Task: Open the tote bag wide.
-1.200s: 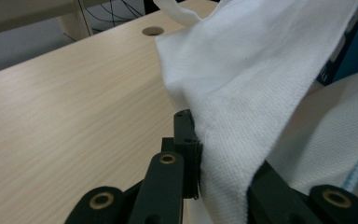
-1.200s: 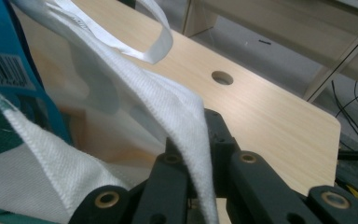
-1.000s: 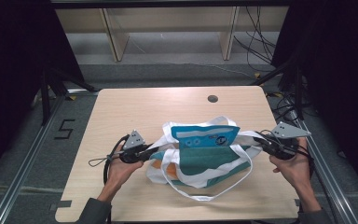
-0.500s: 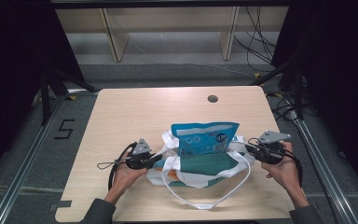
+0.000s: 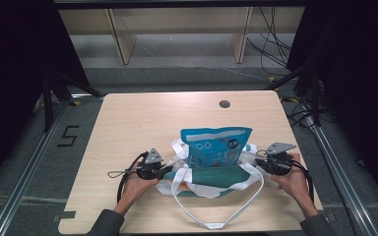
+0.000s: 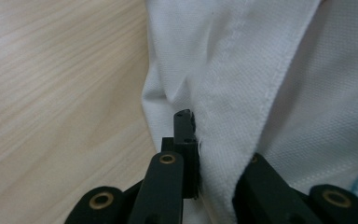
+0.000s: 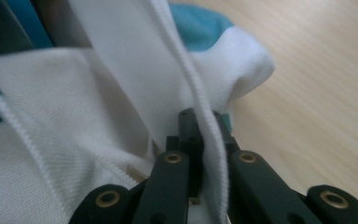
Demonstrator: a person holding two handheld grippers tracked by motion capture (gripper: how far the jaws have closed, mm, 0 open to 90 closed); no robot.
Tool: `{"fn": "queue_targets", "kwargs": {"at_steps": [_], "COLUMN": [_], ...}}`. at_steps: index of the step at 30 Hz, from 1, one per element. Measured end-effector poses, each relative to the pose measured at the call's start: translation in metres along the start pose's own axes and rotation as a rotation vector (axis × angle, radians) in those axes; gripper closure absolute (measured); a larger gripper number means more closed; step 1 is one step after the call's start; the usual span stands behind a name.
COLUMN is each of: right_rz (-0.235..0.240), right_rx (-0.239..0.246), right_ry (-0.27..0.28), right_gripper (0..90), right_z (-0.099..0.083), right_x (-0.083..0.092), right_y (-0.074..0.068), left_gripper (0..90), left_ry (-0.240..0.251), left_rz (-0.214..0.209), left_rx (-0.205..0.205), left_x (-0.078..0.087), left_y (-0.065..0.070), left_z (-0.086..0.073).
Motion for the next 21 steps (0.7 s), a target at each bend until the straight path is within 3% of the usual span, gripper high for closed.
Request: {"fn": "queue_targets", "kwargs": {"at_steps": [3, 7, 10, 11, 12, 13, 14, 15, 16, 17, 18, 19, 20, 21], "right_rz": [-0.005, -0.005, 0.003, -0.011, -0.011, -0.041, -0.04, -0.034, -0.034, -0.039, -0.052, -0.038, -0.054, -0.023], "right_rx": [0.003, -0.018, -0.022, -0.064, -0.064, -0.07, -0.066, -0.086, -0.1, -0.098, -0.056, -0.053, -0.012, -0.014], "right_ry": [-0.024, -0.01, 0.009, 0.02, 0.02, 0.041, 0.089, 0.124, 0.176, 0.199, 0.214, 0.261, 0.27, 0.3], "right_gripper": [88.5, 88.4, 79.9, 73.5, 73.5, 70.3, 69.1, 67.8, 65.1, 64.2, 63.2, 61.3, 60.7, 60.5], "right_z": [-0.001, 0.0, 0.003, 0.005, 0.005, 0.008, 0.015, 0.021, 0.03, 0.035, 0.041, 0.054, 0.061, 0.068], "right_x": [-0.009, -0.01, -0.001, 0.006, 0.006, 0.015, 0.022, 0.033, 0.044, 0.051, 0.063, 0.077, 0.087, 0.094], "right_y": [0.0, 0.001, 0.004, 0.004, 0.004, 0.008, 0.011, 0.009, 0.007, 0.005, 0.004, -0.009, -0.01, -0.021], "left_gripper": [85.4, 84.7, 73.2, 69.6, 66.1, 66.1, 64.0, 61.4, 57.5, 55.7, 54.5, 51.5, 50.3, 50.3], "left_ry": [0.007, 0.007, -0.012, -0.007, -0.007, -0.006, -0.004, 0.015, 0.027, 0.053, 0.068, 0.093, 0.101, 0.097], "left_rz": [0.011, -0.002, 0.038, 0.043, 0.043, 0.046, 0.04, 0.016, 0.009, -0.004, -0.008, 0.008, 0.008, 0.008], "left_rx": [0.014, 0.042, 0.007, 0.007, 0.007, 0.006, -0.008, 0.039, 0.05, 0.056, 0.054, 0.033, 0.024, -0.013], "left_x": [-0.004, -0.004, 0.004, 0.008, 0.008, 0.013, 0.018, 0.024, 0.029, 0.036, 0.04, 0.047, 0.05, 0.051], "left_y": [-0.005, -0.005, -0.01, -0.011, -0.011, -0.013, -0.015, -0.014, -0.014, -0.013, -0.012, -0.01, -0.007, -0.005], "left_z": [0.002, 0.002, 0.006, 0.008, 0.008, 0.011, 0.013, 0.02, 0.025, 0.034, 0.039, 0.051, 0.056, 0.059]}}
Point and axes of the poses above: each handheld gripper's, and its own axes: x roughly backward along the jaws, z roughly out of its top, y roughly to its right, the point moved 10 cm from there along -x, roughly forward along the jaws, and after that the axes turned 12 degrees about z, right-handed, at the moved point
